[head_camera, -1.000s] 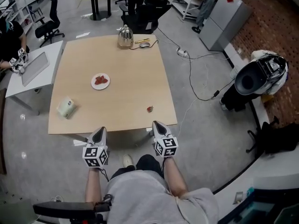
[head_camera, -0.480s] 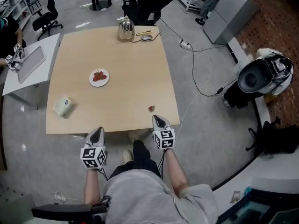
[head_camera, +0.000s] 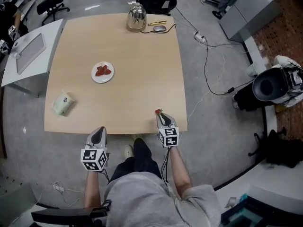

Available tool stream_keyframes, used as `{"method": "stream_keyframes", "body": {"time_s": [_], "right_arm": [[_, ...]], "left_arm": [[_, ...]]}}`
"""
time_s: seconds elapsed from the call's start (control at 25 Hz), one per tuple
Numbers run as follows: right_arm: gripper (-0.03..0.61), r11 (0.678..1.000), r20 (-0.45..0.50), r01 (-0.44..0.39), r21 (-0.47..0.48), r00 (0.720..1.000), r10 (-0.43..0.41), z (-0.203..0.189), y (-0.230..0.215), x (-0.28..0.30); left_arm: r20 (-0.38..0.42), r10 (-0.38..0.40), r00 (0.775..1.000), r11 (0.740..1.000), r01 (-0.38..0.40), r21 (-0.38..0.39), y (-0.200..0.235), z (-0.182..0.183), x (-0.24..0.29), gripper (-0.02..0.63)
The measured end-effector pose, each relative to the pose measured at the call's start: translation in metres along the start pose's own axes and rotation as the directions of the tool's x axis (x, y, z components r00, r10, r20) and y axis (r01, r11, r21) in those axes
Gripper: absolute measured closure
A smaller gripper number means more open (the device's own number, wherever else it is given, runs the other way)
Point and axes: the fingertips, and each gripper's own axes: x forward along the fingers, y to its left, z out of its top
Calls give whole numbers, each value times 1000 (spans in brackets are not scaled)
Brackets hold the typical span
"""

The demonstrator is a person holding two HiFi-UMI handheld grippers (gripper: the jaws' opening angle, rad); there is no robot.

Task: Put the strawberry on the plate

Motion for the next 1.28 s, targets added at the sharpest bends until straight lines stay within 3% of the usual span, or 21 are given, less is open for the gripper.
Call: {"method": "stream_keyframes", "body": {"time_s": [0.44,1.28], "right_arm": [[425,998,-113,8,-67,993,-15,-25,-15,39],[433,999,-201,-1,-39,980,-7,-44,-20,57]], "left_arm": [[-62,20,998,999,-22,-33,5,-13,31,594],[-99,58,993,995,-66,-72,20,-22,37,594]]}}
